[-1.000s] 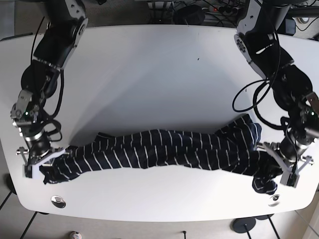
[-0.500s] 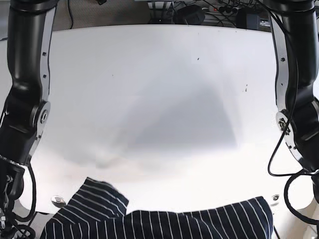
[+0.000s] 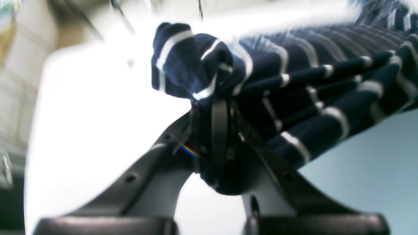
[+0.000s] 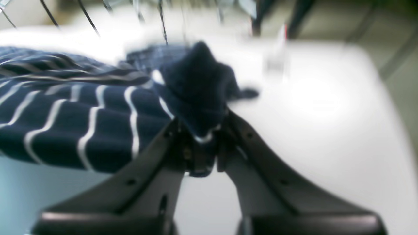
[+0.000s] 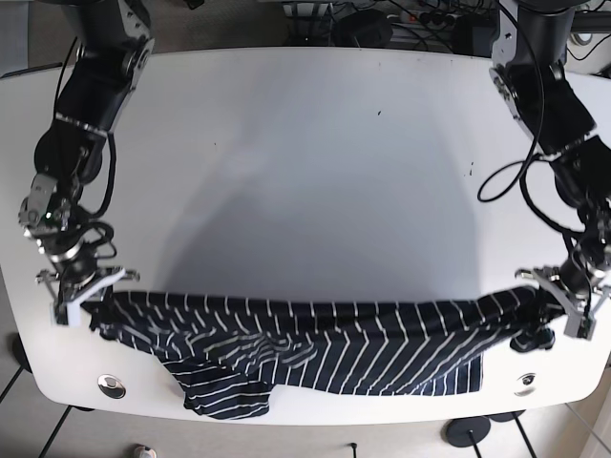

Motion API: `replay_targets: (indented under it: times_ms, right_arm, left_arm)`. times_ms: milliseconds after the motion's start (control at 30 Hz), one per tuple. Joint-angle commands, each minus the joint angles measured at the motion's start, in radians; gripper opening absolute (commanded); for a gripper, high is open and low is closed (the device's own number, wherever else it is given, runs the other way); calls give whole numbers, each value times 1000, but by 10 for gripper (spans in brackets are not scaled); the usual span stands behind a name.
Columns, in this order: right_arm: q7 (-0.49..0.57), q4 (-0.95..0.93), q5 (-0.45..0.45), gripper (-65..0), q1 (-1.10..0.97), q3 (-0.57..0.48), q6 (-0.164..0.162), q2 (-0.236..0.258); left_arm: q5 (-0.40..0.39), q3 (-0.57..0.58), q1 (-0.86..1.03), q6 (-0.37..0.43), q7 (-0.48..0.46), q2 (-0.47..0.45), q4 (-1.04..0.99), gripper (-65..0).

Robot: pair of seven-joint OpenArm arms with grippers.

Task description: Fold the T-shirt properly

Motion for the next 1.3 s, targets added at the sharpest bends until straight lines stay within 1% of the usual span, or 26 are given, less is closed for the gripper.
replay_targets:
  times_ms: [33,67,133,200,233,367,467,500,533,567,600,633,667,700,733,767,800,867,933,967,1033,1067,1133,1167,1233,1300]
  right_arm:
    - [33,47,-2,-629,-82,44,28,-5]
    - [35,48,-2,-629,-155,75,52,-25]
    - [35,63,-2,-629,-238,104,69,-61]
    - [35,102,-2,-629,-362,139,72,-93]
    - [35,109,-2,-629,-391,146,72,-105]
    - [35,165,-2,-628,-516,162,72,-142]
    - [35,185,-2,-628,-583,164,77,-153]
    - [35,189,-1,-626,-602,164,97,-153]
    - [35,194,-1,-623,-625,164,137,-165]
    - [35,195,-1,-621,-635,164,160,-183]
    - [35,206,-2,-601,-645,166,167,-196]
    - [35,223,-2,-550,-655,166,169,-200]
    - [33,243,-2,-476,-669,166,169,-200]
    - [33,258,-2,-376,-677,166,169,-202]
    - [33,274,-2,-219,-680,169,169,-202]
    - [33,278,-2,-127,-680,182,173,-202]
    - [36,298,1,-8,-677,207,175,-200]
    - [36,323,45,0,-675,224,175,-192]
    - [36,340,81,0,-652,236,175,-168]
    - [35,326,87,0,-631,233,175,-150]
    - [35,277,85,0,-556,233,175,-136]
    - [35,234,82,0,-516,231,175,-130]
    - [32,136,56,0,-425,201,175,-93]
    - [33,56,19,0,-361,159,175,-70]
    - [36,-96,-7,0,-246,142,175,-44]
    - [38,-202,-11,0,-180,141,176,-27]
  left_arm:
    - [-1,-58,88,-21,-31,-23,82,-650]
    - [-1,-86,170,-21,-31,-21,107,-650]
    - [-1,-120,263,-21,-31,2,142,-650]
    - [-1,-206,411,-21,-31,30,208,-650]
    - [0,-227,449,-21,-31,42,223,-650]
    - [0,-296,598,-21,-31,54,271,-650]
    - [0,-329,690,-21,-31,71,300,-650]
    - [0,-339,718,-21,-31,83,303,-650]
    - [2,-353,738,-21,-31,96,315,-650]
    - [5,-356,742,-21,-31,109,323,-650]
    - [6,-356,745,-21,-31,120,335,-650]
    - [6,-355,757,-21,-31,126,346,-650]
    - [5,-353,773,-21,-31,132,360,-599]
    - [5,-353,779,-21,-31,140,375,-519]
    - [6,-355,779,-21,-31,152,389,-385]
    - [6,-355,779,-21,-31,155,389,-306]
    - [2,-353,779,-21,-31,152,389,-240]
    - [-3,-350,756,-21,-31,148,395,-250]
    - [-3,-352,699,-21,-31,148,401,-264]
    - [0,-352,662,-21,-31,146,401,-264]
    - [8,-350,598,-21,-31,146,398,-264]
    - [8,-338,561,-21,-31,146,395,-264]
    - [8,-286,518,-21,-31,143,377,-264]
    - [9,-253,498,-21,-31,123,357,-265]
    - [9,-198,449,-21,-31,114,312,-265]
    - [9,-198,435,-21,-31,112,302,-265]
